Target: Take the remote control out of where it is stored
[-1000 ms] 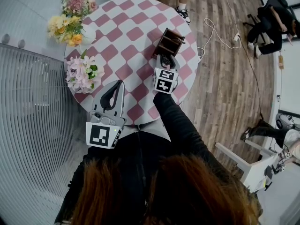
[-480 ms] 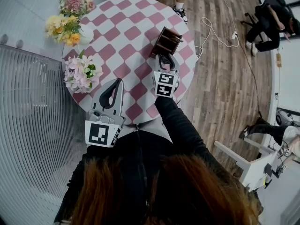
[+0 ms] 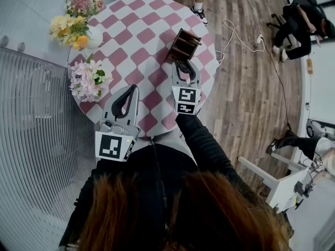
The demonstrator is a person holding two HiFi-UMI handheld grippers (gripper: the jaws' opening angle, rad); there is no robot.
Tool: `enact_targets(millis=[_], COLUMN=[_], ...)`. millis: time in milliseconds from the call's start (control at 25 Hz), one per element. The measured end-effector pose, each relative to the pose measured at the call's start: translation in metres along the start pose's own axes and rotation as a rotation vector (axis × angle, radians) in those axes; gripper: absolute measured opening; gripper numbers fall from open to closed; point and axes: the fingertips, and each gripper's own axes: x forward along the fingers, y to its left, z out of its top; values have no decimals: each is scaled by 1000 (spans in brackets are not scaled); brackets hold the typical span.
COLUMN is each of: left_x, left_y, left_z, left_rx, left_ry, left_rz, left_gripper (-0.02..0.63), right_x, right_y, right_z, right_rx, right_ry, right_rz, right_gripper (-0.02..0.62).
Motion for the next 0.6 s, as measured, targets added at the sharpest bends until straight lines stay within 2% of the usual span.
enact_targets(millis=[320, 600], left_x=[-2, -7], left_y=[-5, -7], left_z=[4, 6], left_rx=[8, 12], left_ry=[-14, -25], left_rz=[5, 24], left_gripper=[9, 9], right_x=[-26, -54], right_y=[7, 23], right_z=[25, 35], right_rx=[15, -26], right_ry=[-92, -144], right_rz=[47, 121], right_gripper=[183, 183])
